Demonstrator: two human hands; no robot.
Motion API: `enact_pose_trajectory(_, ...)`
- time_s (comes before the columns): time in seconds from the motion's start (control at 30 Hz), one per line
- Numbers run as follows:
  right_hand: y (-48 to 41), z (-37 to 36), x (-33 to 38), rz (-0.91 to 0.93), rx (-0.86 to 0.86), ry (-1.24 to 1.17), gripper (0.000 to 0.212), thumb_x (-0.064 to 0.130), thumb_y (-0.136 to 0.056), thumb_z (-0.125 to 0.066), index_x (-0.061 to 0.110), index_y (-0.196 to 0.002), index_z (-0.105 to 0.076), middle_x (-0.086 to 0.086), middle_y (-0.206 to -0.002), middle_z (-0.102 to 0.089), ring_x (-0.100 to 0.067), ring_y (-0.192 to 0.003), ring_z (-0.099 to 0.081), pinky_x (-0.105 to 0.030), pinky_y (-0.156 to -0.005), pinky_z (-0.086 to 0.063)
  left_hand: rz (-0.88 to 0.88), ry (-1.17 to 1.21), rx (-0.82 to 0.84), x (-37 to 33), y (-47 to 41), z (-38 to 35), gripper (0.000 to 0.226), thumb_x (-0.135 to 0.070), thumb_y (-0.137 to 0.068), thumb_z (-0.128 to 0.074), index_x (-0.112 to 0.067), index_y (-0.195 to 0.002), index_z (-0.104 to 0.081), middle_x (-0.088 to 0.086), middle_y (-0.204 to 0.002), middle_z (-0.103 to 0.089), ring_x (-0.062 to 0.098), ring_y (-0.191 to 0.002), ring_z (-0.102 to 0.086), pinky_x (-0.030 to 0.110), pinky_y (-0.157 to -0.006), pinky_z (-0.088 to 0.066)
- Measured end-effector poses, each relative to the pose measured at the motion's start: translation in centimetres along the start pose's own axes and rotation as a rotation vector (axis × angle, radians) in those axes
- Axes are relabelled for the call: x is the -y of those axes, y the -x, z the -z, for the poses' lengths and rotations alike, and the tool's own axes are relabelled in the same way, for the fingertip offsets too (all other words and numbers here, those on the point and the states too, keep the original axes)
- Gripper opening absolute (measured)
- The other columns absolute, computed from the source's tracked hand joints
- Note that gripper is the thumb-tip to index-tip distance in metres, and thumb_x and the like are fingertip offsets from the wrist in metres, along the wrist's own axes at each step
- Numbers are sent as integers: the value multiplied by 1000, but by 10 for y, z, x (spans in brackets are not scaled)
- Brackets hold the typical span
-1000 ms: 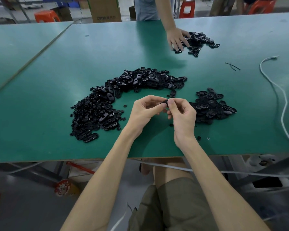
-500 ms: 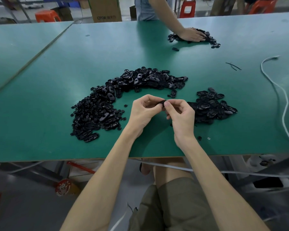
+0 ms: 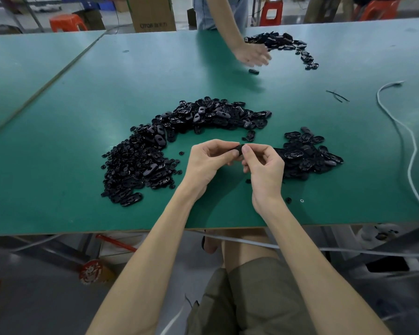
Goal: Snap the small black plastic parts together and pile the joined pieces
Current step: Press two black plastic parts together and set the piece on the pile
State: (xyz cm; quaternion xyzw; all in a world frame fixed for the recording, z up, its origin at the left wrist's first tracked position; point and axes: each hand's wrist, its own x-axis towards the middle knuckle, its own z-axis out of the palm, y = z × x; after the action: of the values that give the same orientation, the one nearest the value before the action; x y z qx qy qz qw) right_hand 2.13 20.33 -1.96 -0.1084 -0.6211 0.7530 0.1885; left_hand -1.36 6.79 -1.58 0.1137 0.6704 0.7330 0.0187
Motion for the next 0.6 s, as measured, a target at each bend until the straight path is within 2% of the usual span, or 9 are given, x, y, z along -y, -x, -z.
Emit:
enact_pose_trajectory(0.13, 0, 0, 0, -6, 9, 12, 4, 10, -96, -72, 13, -93, -71, 7, -69, -69, -7, -64, -60, -21, -61, -50, 3, -19, -11, 0, 0, -2, 16, 1, -88, -77, 0, -105, -76, 9, -92, -79, 13, -80, -73, 23, -76, -56)
enact_pose_trajectory(0.3, 0, 1, 0, -2, 12, 22, 4, 10, -98, -70, 13, -95, -72, 8, -70, -71, -4, -65, -62, -20, -61, -51, -7, -46, -49, -1, 1, -4, 14, 0, -89, -77, -1, -102, -76, 8, -92, -80, 11, -78, -72, 24, -77, -57)
enact_pose_trajectory(0.47, -1, -2, -1, -22, -1, 58, 17, 6, -105, -55, 14, -110, -69, -4, -96, -74, -4, -72, -67, -20, -65, -52, -120, -158, -133, -16, -2, -20, 14, -2, -89, -77, -7, -102, -77, 2, -95, -80, 17, -90, -75, 29, -83, -58)
enact_pose_trajectory(0.53, -2, -4, -1, -21, 23, 78, 18, 1, -103, -54, 13, -106, -68, 1, -90, -73, -4, -69, -65, -20, -64, -50, -174, -274, -137, -27, -10, -34, 16, -5, -87, -78, -15, -99, -79, -5, -92, -79, 12, -88, -74, 30, -79, -60)
enact_pose_trajectory(0.6, -1, -5, 0, 0, 74, 81, 18, -3, -102, -53, 8, -101, -68, -2, -86, -68, -10, -72, -58, -21, -64, -47, -184, -364, -56, -38, -19, -52, 17, -5, -86, -77, -17, -98, -81, -10, -88, -79, 3, -85, -73, 22, -75, -58)
